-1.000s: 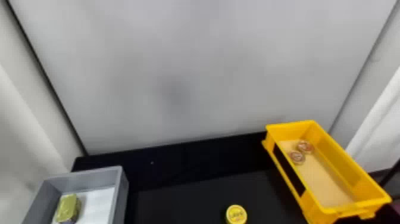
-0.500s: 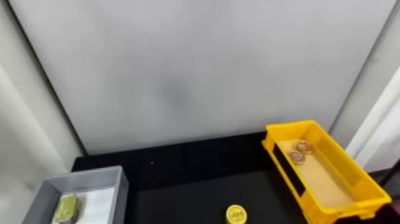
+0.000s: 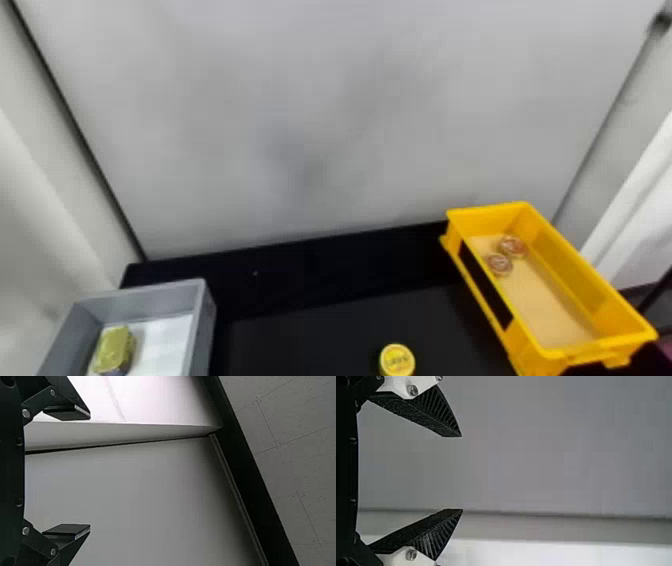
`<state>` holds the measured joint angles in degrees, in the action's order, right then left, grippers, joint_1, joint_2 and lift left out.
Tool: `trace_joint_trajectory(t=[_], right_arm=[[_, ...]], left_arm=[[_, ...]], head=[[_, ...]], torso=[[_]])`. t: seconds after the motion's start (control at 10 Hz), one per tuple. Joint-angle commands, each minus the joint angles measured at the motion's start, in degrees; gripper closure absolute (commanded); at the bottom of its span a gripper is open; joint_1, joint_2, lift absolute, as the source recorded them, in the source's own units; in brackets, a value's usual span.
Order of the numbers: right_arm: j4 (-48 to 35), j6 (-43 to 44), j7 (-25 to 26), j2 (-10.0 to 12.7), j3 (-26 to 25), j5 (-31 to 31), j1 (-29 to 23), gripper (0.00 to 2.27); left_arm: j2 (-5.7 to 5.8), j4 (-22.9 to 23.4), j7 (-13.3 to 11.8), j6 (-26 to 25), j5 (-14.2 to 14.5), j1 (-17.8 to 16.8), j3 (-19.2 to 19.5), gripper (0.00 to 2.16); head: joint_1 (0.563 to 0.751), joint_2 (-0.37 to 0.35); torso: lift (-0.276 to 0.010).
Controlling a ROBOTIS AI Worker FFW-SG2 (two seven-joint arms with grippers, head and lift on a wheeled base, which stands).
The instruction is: Pick up the round yellow can and place it in the yellow rectangular box
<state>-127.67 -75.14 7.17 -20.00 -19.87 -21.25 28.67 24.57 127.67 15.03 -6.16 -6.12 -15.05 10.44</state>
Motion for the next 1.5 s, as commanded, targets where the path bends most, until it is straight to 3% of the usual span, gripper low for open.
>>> trace_joint_trajectory(t=[0.0, 0.2, 0.5, 0.6, 0.9, 1.4], right_arm=[[18.25, -1.01, -4.71, -3.91, 5.02, -12.76, -2.83, 0.11], [27.47, 6.12, -6.47, -1.45, 9.06, -12.50, -7.22, 0.12], [38.64, 10.78, -19.04, 0.58, 18.38, -1.69, -6.69, 0.12], [42.33, 10.86, -29.68, 2.86, 20.22, 9.03, -5.29, 0.12], [50.06, 17.02, -53.43, 11.30, 22.16, 43.32, -3.27, 0.12], [60.87, 21.77, -55.98, 13.06, 29.10, 42.62, -2.92, 0.11]], left_arm=[[-0.30, -0.49, 0.00, 0.18, 0.49, -0.06, -0.59, 0.26], [-1.09, -1.54, -0.08, 0.71, 1.11, -0.06, -1.56, 0.26], [-2.15, -2.25, -0.44, 1.14, 1.37, 0.02, -2.52, 0.26], [-2.50, -2.34, -0.44, 1.32, 1.55, 0.11, -2.35, 0.26], [-3.11, -2.60, -0.44, 2.02, 1.72, 0.20, -2.43, 0.26], [-4.17, -3.92, -0.44, 3.52, 2.08, -0.77, -3.67, 0.26]], head=[[0.620, 0.020], [0.620, 0.020], [0.620, 0.020], [0.620, 0.020], [0.620, 0.020], [0.620, 0.020]], torso=[[0.000], [0.000], [0.000], [0.000], [0.000], [0.000]])
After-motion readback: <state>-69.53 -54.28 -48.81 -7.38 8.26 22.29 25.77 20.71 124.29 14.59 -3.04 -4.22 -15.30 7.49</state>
